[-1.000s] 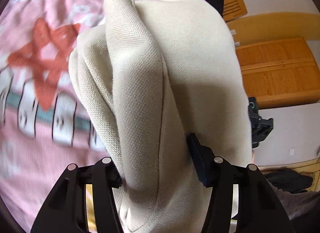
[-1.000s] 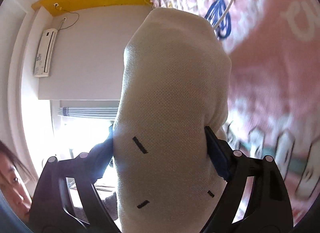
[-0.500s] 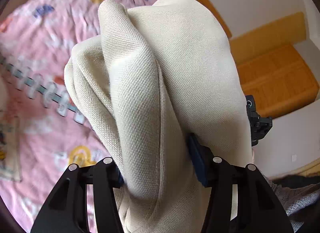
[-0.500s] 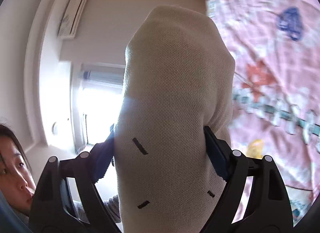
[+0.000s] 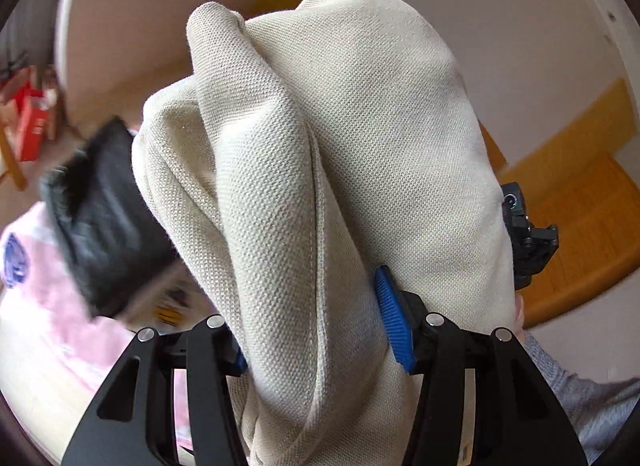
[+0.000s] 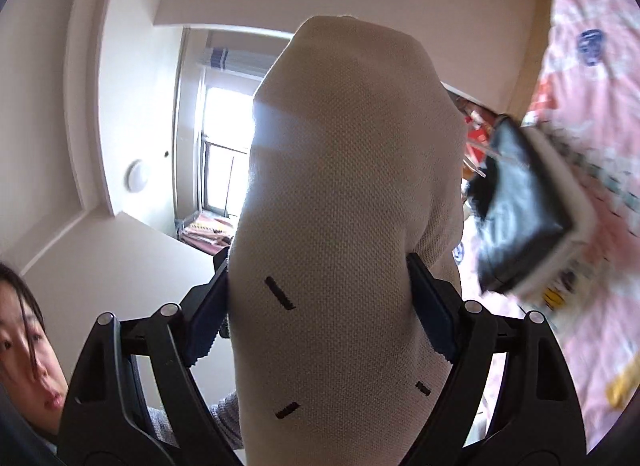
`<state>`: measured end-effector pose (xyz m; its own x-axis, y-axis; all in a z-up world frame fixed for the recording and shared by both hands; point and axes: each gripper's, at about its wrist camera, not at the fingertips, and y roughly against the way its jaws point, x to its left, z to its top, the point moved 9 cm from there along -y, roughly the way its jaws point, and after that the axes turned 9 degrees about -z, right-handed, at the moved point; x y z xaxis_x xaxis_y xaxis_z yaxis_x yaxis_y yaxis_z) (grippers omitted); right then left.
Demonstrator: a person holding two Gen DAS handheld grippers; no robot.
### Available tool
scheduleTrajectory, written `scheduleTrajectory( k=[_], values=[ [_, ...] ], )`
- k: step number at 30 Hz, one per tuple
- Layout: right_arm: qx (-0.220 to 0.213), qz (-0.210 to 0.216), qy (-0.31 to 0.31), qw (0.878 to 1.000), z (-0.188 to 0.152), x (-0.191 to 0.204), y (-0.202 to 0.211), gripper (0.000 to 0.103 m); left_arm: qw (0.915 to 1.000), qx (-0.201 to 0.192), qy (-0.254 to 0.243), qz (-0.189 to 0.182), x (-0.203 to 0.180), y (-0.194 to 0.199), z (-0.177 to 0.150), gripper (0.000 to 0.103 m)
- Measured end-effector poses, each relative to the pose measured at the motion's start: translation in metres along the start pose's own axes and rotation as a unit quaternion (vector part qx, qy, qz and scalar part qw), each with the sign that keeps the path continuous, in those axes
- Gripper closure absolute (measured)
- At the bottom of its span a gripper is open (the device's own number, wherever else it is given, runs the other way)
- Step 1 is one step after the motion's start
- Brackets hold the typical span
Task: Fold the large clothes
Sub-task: 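Lift the clamped hoodie bundle with both grippers and carry it to the garment stack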
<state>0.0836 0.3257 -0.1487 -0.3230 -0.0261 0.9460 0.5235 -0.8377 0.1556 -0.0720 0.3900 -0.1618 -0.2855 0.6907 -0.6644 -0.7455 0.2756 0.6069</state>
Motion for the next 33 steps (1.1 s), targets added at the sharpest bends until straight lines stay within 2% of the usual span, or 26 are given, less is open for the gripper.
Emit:
scheduleTrajectory(
  k=[4,8,11,15,19,21,24,28,30,31,33],
  values=[
    [0.04,-0.016,0.02,0.999,0.041,-0.006,-0.106,0.022,0.998,-0.036,0.029,0.044,0.085,0.034,0.036,0.053],
    [0.083,-0.045,0.043,0.995,0.077,-0.039,-0.195,0.023,0.9929,-0.066,0.079,0.059,0.173,0.027,0.057,0.053],
    [0.117,-0.079,0.042,0.989,0.099,-0.084,-0.254,0.024,0.9882,-0.075,0.115,0.067,0.243,0.004,0.064,0.053],
    [0.16,-0.131,0.037,0.978,0.112,-0.173,-0.312,0.026,0.979,-0.082,0.174,0.068,0.337,-0.043,0.057,0.055],
    [0.189,-0.202,0.01,0.961,0.097,-0.273,-0.331,0.026,0.9729,-0.052,0.198,0.109,0.402,-0.094,0.031,0.056],
    [0.177,-0.201,-0.025,0.963,0.095,-0.3,-0.325,0.026,0.9735,-0.049,0.189,0.119,0.417,-0.107,0.024,0.055],
    [0.154,-0.193,-0.02,0.969,0.098,-0.301,-0.318,0.025,0.9768,-0.049,0.186,0.094,0.433,-0.12,0.025,0.049],
    [0.175,-0.237,-0.003,0.956,0.101,-0.294,-0.312,0.024,0.9779,-0.032,0.185,0.093,0.44,-0.121,0.029,0.044],
    [0.172,-0.254,0.028,0.951,0.112,-0.28,-0.302,0.018,0.9766,-0.028,0.193,0.091,0.444,-0.117,0.029,0.043],
    [0.168,-0.256,0.037,0.951,0.117,-0.27,-0.296,0.008,0.9759,-0.024,0.196,0.093,0.452,-0.118,0.027,0.043],
    [0.151,-0.26,0.048,0.952,0.134,-0.254,-0.284,0.006,0.9746,-0.019,0.2,0.099,0.469,-0.122,0.02,0.043]
  ],
)
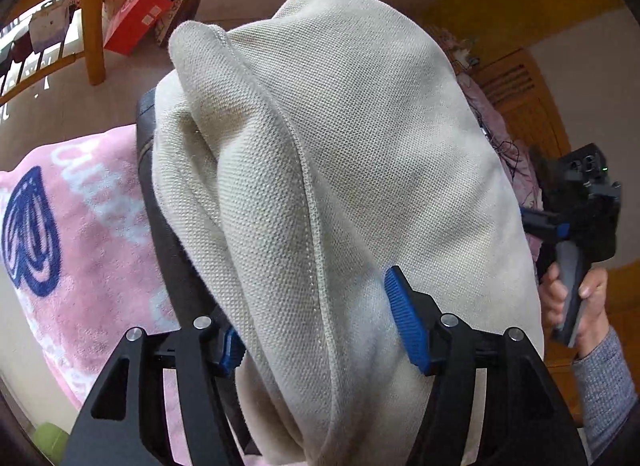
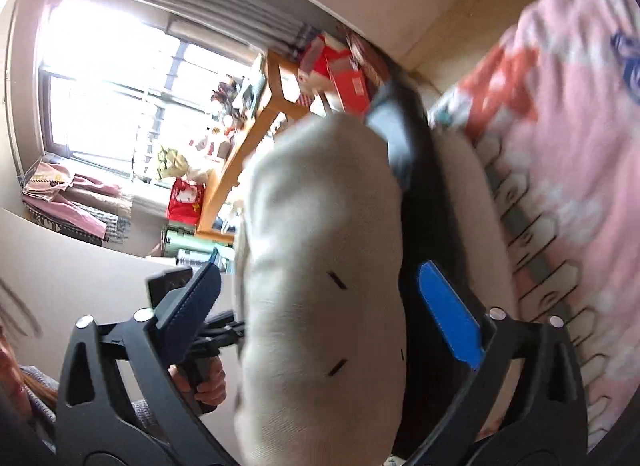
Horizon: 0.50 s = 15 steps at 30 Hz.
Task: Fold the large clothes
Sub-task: 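Lift the clamped hoodie bundle with both grippers and carry it to the garment stack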
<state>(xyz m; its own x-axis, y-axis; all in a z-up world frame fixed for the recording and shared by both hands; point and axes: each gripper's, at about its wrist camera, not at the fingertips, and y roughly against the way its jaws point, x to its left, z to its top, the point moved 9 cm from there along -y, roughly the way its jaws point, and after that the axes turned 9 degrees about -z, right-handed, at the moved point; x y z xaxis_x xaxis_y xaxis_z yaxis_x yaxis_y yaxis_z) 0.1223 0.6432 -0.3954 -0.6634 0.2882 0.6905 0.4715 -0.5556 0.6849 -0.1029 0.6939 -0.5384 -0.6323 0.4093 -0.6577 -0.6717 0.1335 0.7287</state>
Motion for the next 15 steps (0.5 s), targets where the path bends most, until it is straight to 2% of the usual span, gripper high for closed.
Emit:
scheduleTrajectory(
  k=[2,4,8,10,11,13,15],
  values=[
    [-0.017,-0.013,0.007,1.0,0.009,0.011,0.019,0.006,0.9998,0.004,-0.006,0.016,-0.001,0.012,-0.001,0.042],
    [-0.039,-0.014,0.018,0.999,0.014,0.025,0.034,0.006,0.9986,0.005,-0.018,0.049,0.004,0.022,0.002,0.039],
    [-0.076,-0.04,0.055,0.995,0.018,0.059,0.036,0.006,0.9893,-0.01,-0.043,0.139,0.006,0.065,0.012,0.035],
    [-0.098,-0.072,0.094,0.988,0.017,0.083,0.031,0.006,0.9895,-0.031,-0.03,0.138,-0.004,0.087,0.02,0.035],
    [-0.101,-0.088,0.118,0.984,0.012,0.094,0.025,0.006,0.9909,-0.047,-0.014,0.125,-0.013,0.098,0.028,0.03],
    [-0.075,-0.113,0.161,0.978,-0.001,0.11,0.009,0.006,0.9926,-0.069,0.017,0.098,-0.041,0.114,0.037,0.018],
    [-0.064,-0.143,0.209,0.965,-0.025,0.121,-0.008,0.006,0.9917,-0.085,0.036,0.09,-0.055,0.102,0.05,0.018]
  ],
)
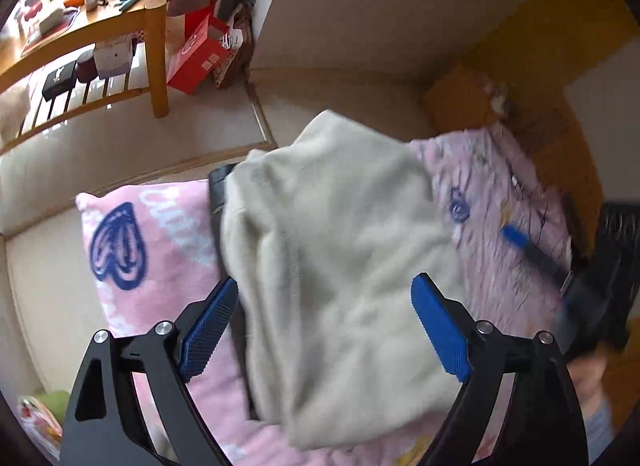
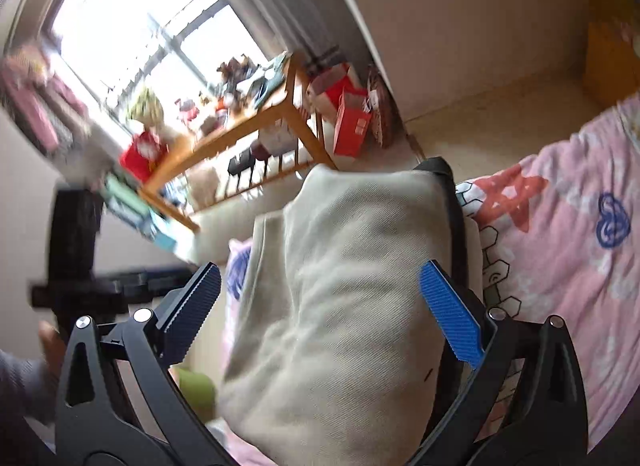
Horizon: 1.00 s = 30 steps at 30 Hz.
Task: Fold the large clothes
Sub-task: 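Lift the clamped hoodie bundle with both grippers and carry it to the garment stack, then lower the hoodie onto the dark garment stack and open both grippers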
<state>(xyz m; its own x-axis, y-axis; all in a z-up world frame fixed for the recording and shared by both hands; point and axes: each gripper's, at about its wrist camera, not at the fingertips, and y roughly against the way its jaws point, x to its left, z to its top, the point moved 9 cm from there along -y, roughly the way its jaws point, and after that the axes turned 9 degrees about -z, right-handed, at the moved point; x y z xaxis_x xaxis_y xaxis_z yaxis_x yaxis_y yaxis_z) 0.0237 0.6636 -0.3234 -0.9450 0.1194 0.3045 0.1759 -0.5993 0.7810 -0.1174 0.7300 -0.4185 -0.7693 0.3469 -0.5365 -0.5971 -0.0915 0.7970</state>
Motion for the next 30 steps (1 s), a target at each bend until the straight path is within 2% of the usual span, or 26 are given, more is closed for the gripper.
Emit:
scheduleTrajectory(
  k=[2,3,5,6,7,9,10,11,12,13,15,17,22,28,30],
  values=[
    [0.001,-0.027,0.028,0.999,-0.022,0.009,-0.011,0.006,0.9997,0.0,-0.001,0.026,-0.011,-0.02,-0.002,0.018],
    [0.008,-0.058,0.05,0.997,-0.038,0.011,-0.02,0.006,0.9988,0.002,-0.004,0.05,-0.012,-0.034,-0.007,0.019],
    [0.031,-0.134,0.092,0.986,-0.078,0.0,-0.041,0.006,0.9953,0.023,0.015,0.093,0.008,-0.063,-0.019,0.031],
    [0.027,-0.159,0.103,0.982,-0.095,-0.006,-0.047,0.007,0.9922,0.034,0.031,0.115,0.025,-0.076,-0.028,0.032],
    [0.016,-0.178,0.111,0.978,-0.108,-0.013,-0.052,0.007,0.9909,0.038,0.036,0.124,0.035,-0.083,-0.032,0.029],
    [0.009,-0.186,0.101,0.977,-0.127,-0.025,-0.061,0.007,0.9904,0.041,0.039,0.126,0.051,-0.094,-0.046,0.024],
    [0.005,-0.184,0.085,0.979,-0.135,-0.03,-0.064,0.007,0.9886,0.039,0.017,0.144,0.054,-0.097,-0.052,0.021],
    [0.0,-0.182,0.073,0.98,-0.142,-0.033,-0.067,0.007,0.9863,0.032,0.004,0.162,0.056,-0.096,-0.054,0.011],
    [-0.007,-0.195,0.08,0.978,-0.149,-0.034,-0.071,0.007,0.9829,0.022,-0.004,0.183,0.06,-0.093,-0.057,0.006],
    [-0.009,-0.205,0.088,0.975,-0.154,-0.033,-0.077,0.007,0.9832,0.02,0.003,0.181,0.068,-0.097,-0.062,0.006],
    [-0.007,-0.198,0.064,0.978,-0.155,-0.035,-0.081,0.007,0.9845,0.027,0.021,0.172,0.079,-0.103,-0.068,0.006],
    [-0.01,-0.202,0.066,0.977,-0.148,-0.029,-0.079,0.007,0.9833,0.016,0.002,0.181,0.077,-0.1,-0.064,0.007],
    [-0.023,-0.199,0.017,0.98,-0.125,-0.019,-0.036,0.007,0.9868,0.007,-0.001,0.162,0.051,-0.06,-0.054,0.008],
    [-0.057,-0.232,0.014,0.971,-0.097,0.01,0.055,0.007,0.9862,-0.015,-0.03,0.162,-0.006,0.029,-0.044,0.008],
    [-0.067,-0.222,0.009,0.973,-0.088,0.026,0.085,0.007,0.9859,-0.022,-0.042,0.16,-0.031,0.062,-0.047,0.008]
  ],
)
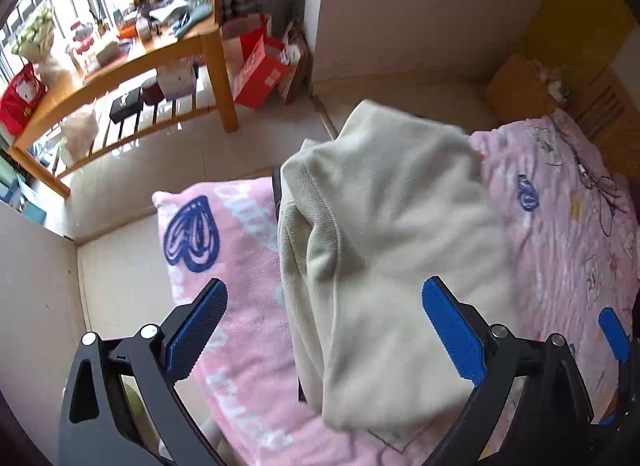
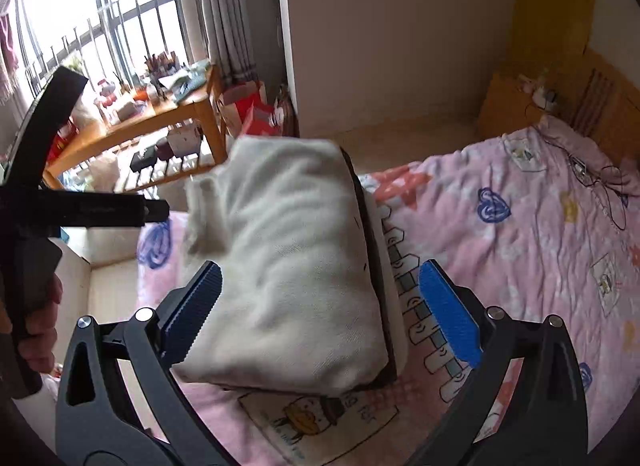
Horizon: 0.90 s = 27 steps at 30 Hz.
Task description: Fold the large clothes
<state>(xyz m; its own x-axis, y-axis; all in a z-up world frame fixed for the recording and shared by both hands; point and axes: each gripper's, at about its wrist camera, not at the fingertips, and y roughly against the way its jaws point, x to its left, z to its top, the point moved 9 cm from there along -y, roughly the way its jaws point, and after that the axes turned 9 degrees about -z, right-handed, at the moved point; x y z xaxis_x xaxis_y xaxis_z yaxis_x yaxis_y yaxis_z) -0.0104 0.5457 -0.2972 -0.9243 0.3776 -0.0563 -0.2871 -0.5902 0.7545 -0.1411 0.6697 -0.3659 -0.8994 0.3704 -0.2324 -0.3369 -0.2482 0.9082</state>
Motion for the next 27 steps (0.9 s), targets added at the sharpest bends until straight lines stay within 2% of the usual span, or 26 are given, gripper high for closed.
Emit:
scheduleTrajectory(
  k=[4,8,12,13,14,19,23,27],
  values=[
    [0.006,0.034,-0.044,0.998,0.018,-0.001,0.062,0.007,0.9999,-0.005,0.006,-0.012,-0.017,0.072,-0.011,0.008],
    [-0.024,-0.017,-0.033,0.999,0.029,-0.004,0.13,0.006,0.9997,-0.025,0.005,-0.002,-0.031,0.142,-0.027,0.008],
    [-0.04,0.001,-0.033,0.999,0.036,-0.002,0.183,0.007,0.9986,-0.05,-0.011,0.01,-0.045,0.199,-0.044,0.008],
    [-0.044,-0.01,-0.026,0.999,0.037,-0.003,0.194,0.006,0.9979,-0.057,-0.023,0.021,-0.05,0.212,-0.05,0.008],
    [-0.048,-0.028,-0.018,0.998,0.037,-0.004,0.21,0.006,0.9974,-0.061,-0.031,0.023,-0.055,0.222,-0.055,0.008],
    [-0.053,-0.038,-0.003,0.998,0.031,-0.005,0.256,0.006,0.995,-0.078,-0.05,0.036,-0.071,0.256,-0.079,0.008],
    [-0.033,-0.02,-0.016,0.999,0.016,-0.006,0.27,0.006,0.9938,-0.082,-0.05,0.056,-0.073,0.274,-0.101,0.008],
    [-0.017,-0.01,-0.022,1.0,0.0,-0.005,0.274,0.007,0.994,-0.076,-0.057,0.054,-0.073,0.28,-0.114,0.008]
  ],
)
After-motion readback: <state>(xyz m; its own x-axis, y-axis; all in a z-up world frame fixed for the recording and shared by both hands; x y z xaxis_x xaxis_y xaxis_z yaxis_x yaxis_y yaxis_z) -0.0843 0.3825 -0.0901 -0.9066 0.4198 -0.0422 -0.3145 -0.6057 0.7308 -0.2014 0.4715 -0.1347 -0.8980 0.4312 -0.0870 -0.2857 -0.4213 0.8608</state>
